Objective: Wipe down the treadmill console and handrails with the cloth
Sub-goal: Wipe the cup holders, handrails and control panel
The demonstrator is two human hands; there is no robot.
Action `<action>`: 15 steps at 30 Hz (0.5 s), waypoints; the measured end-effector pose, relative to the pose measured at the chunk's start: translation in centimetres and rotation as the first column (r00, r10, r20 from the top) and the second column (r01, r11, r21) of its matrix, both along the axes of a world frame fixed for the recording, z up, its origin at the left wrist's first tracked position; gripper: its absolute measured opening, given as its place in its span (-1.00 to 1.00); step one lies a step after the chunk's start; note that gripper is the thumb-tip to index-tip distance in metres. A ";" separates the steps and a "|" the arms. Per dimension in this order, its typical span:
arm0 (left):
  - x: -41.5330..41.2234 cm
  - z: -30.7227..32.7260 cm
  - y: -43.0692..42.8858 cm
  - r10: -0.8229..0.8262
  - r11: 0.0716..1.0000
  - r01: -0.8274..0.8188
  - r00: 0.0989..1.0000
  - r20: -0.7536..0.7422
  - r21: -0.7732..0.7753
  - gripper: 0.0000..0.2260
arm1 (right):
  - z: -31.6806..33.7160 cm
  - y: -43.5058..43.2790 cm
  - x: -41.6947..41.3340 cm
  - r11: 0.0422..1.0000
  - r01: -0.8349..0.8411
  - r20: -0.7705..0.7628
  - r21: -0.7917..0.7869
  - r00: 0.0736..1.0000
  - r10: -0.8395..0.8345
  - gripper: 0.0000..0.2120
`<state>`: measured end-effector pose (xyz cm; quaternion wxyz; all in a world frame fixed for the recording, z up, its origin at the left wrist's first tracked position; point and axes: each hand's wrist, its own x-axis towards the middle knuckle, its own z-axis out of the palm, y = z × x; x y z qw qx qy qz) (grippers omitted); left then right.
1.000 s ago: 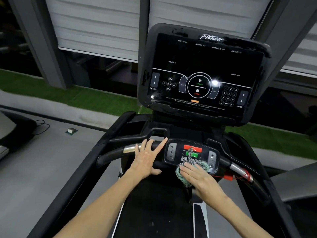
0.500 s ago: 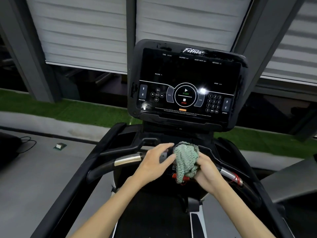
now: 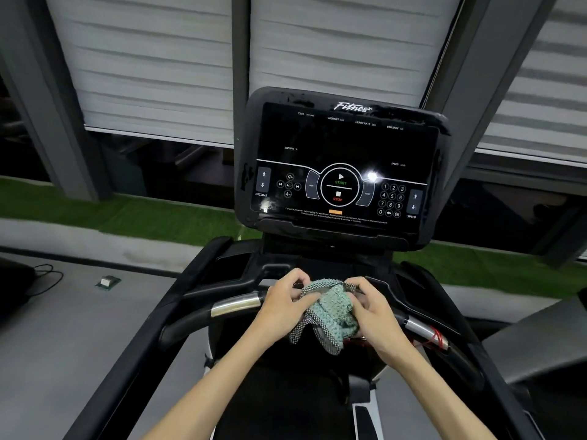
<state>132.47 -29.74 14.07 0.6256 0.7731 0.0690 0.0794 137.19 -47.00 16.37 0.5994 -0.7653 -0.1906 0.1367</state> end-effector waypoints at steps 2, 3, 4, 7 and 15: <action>0.0 0.5 0.1 -0.004 1.000 0.005 1.000 0.014 -0.031 -0.82 | -0.2 -0.2 0.1 0.999 -0.004 0.016 0.033 1.000 0.004 -0.70; 0.0 0.7 0.1 -0.010 0.999 0.011 1.000 0.018 -0.051 -0.83 | -0.3 -0.3 0.2 0.998 0.002 -0.013 0.066 1.000 -0.001 -0.70; 0.0 0.8 0.2 -0.020 0.998 0.021 1.000 0.018 -0.062 -0.84 | -0.4 -0.4 0.2 0.995 0.018 -0.060 0.103 0.998 -0.012 -0.72; -0.1 0.7 0.6 -0.091 0.996 0.091 0.996 0.002 -0.023 -0.83 | -0.6 -0.6 0.6 0.971 0.079 -0.262 0.227 0.965 -0.017 -0.77; -1.0 0.7 0.2 -0.212 0.964 0.205 0.977 0.021 0.169 -0.92 | -1.0 -1.8 0.6 0.887 0.021 -0.479 0.461 0.848 0.229 -0.72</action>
